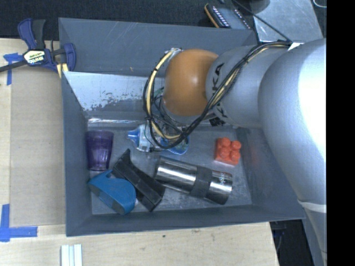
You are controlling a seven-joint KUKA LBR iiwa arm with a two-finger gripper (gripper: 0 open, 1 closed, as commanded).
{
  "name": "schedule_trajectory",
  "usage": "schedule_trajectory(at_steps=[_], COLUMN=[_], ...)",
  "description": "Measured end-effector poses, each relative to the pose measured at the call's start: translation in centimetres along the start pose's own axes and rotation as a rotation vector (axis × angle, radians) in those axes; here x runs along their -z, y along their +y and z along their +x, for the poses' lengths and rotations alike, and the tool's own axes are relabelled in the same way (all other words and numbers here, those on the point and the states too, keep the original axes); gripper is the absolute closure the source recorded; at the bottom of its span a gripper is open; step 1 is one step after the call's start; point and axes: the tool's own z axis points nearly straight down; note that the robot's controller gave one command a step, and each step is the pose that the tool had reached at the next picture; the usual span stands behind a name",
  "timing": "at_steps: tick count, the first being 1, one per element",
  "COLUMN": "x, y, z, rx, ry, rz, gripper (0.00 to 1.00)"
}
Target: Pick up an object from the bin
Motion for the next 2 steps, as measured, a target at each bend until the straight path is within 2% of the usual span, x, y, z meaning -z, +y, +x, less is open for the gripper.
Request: schedule_trajectory(at_steps=[1,2], x=[6.7,6.3], y=[0.3,2.1], z=[0.4,-0.3], rx=[0.03,0.02], ry=[-0.009,-0.004], rz=[-0.001,-0.002], gripper=[1.0,1.0])
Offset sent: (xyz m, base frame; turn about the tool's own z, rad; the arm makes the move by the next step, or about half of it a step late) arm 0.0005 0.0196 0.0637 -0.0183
